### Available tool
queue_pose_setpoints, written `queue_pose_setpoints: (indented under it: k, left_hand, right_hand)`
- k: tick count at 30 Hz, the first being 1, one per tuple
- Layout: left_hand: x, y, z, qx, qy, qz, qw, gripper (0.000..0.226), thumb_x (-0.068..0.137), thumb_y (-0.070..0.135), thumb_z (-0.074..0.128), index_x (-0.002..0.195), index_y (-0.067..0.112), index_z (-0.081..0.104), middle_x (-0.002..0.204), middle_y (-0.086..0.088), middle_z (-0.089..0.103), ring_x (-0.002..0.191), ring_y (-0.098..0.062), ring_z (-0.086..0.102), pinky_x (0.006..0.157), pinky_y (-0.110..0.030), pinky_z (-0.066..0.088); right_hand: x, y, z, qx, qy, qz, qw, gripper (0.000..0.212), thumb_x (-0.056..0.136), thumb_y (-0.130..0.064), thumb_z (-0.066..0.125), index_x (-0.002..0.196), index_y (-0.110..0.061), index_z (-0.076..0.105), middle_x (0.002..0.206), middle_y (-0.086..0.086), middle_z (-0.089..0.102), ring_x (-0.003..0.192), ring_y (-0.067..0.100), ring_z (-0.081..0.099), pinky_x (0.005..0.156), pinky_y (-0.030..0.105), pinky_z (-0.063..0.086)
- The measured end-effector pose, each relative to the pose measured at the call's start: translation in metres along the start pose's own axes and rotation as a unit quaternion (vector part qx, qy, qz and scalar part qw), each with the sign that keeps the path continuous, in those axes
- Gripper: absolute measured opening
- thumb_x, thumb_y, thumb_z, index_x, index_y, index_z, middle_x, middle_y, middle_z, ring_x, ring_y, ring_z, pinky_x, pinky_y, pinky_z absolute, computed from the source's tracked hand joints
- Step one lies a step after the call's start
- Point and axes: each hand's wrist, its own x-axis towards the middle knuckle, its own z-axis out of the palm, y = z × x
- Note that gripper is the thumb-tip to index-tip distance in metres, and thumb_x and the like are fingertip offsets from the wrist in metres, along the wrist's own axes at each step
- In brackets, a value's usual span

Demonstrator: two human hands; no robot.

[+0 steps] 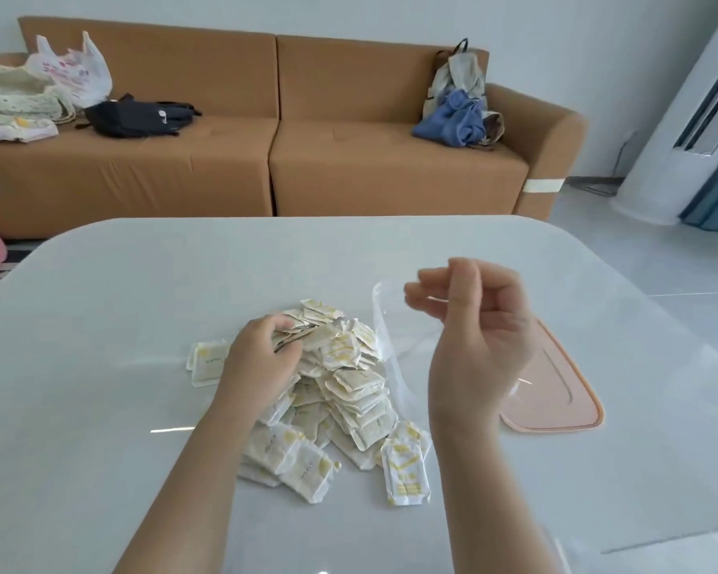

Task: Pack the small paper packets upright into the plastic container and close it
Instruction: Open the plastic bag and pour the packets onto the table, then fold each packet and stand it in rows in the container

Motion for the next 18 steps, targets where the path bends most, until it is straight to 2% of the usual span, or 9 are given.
queue_pose_setpoints:
  k: [3,5,8,10,11,12,13,15,18]
  left_hand:
    - [0.000,-0.011,0.006,0.045,-0.039,0.005,0.998,0.029,0.084,0.022,0.063,0.113,0.026,0.061,0.113,0.011,0.058,0.107,-0.012,0.055,0.089,-0.030,0.043]
    - [0.001,-0.019,0.010,0.108,-0.047,0.013,0.993,0.043,0.081,0.026,0.065,0.123,0.026,0.055,0.121,0.005,0.056,0.116,-0.020,0.053,0.095,-0.039,0.044]
    - [-0.001,-0.025,0.014,0.216,-0.049,-0.032,0.975,0.056,0.085,0.036,0.063,0.137,0.026,0.042,0.133,0.001,0.048,0.123,-0.026,0.044,0.096,-0.043,0.042]
    - [-0.001,-0.026,0.013,0.193,0.016,-0.011,0.981,0.029,0.091,0.034,0.057,0.119,0.025,0.057,0.117,0.000,0.057,0.113,-0.027,0.051,0.085,-0.041,0.045]
    - [-0.001,-0.026,0.011,0.159,0.053,-0.004,0.986,0.012,0.094,0.030,0.053,0.096,0.023,0.062,0.097,-0.001,0.061,0.100,-0.029,0.055,0.073,-0.039,0.043]
    - [-0.001,-0.025,0.010,0.140,0.091,-0.002,0.986,0.026,0.097,0.027,0.047,0.073,0.021,0.055,0.076,0.000,0.056,0.085,-0.031,0.055,0.061,-0.036,0.037]
    - [-0.001,-0.022,0.006,0.141,0.108,-0.005,0.984,0.038,0.099,0.026,0.044,0.062,0.018,0.043,0.063,0.001,0.049,0.074,-0.031,0.050,0.055,-0.035,0.029]
    - [-0.001,-0.018,-0.001,0.142,0.130,-0.007,0.981,0.042,0.099,0.025,0.043,0.058,0.016,0.034,0.057,0.001,0.043,0.064,-0.029,0.042,0.053,-0.033,0.026]
    - [0.001,-0.022,0.001,0.138,0.084,-0.007,0.987,0.037,0.093,0.016,0.051,0.059,0.018,0.036,0.056,0.001,0.044,0.063,-0.027,0.045,0.052,-0.033,0.027]
  right_hand:
    - [-0.008,0.013,0.002,-0.037,-0.033,0.059,0.997,0.018,0.096,-0.004,0.055,0.079,-0.010,0.059,0.064,0.003,0.067,0.056,0.023,0.067,0.058,0.028,0.054]
    - [-0.011,0.023,0.003,-0.059,-0.058,0.081,0.993,0.017,0.095,-0.005,0.055,0.079,-0.008,0.060,0.064,0.005,0.067,0.056,0.024,0.067,0.058,0.030,0.055]
    - [-0.014,0.038,0.005,-0.102,-0.108,0.130,0.980,0.016,0.095,-0.007,0.055,0.080,-0.009,0.060,0.067,0.006,0.068,0.060,0.022,0.068,0.060,0.031,0.056]
    - [-0.016,0.051,0.004,-0.149,-0.136,0.173,0.964,0.016,0.094,-0.009,0.054,0.080,-0.012,0.061,0.070,0.005,0.070,0.065,0.019,0.069,0.065,0.033,0.058]
    - [-0.017,0.057,0.003,-0.181,-0.151,0.190,0.953,0.016,0.093,-0.010,0.054,0.080,-0.014,0.062,0.072,0.003,0.071,0.069,0.016,0.069,0.068,0.035,0.059]
    - [-0.017,0.062,0.002,-0.221,-0.172,0.199,0.939,0.015,0.092,-0.012,0.055,0.081,-0.017,0.064,0.075,-0.001,0.071,0.073,0.014,0.069,0.073,0.035,0.059]
    - [-0.018,0.068,0.000,-0.269,-0.202,0.203,0.919,0.014,0.091,-0.014,0.056,0.083,-0.020,0.065,0.078,-0.005,0.071,0.078,0.011,0.068,0.077,0.034,0.057]
    - [-0.018,0.075,-0.004,-0.364,-0.276,0.203,0.866,0.012,0.091,-0.018,0.056,0.094,-0.023,0.066,0.090,-0.011,0.068,0.086,0.008,0.062,0.082,0.026,0.050]
    - [-0.022,0.087,-0.008,-0.472,-0.346,0.175,0.791,0.031,0.089,-0.017,0.055,0.120,-0.020,0.059,0.120,-0.005,0.057,0.094,0.009,0.052,0.079,0.017,0.036]
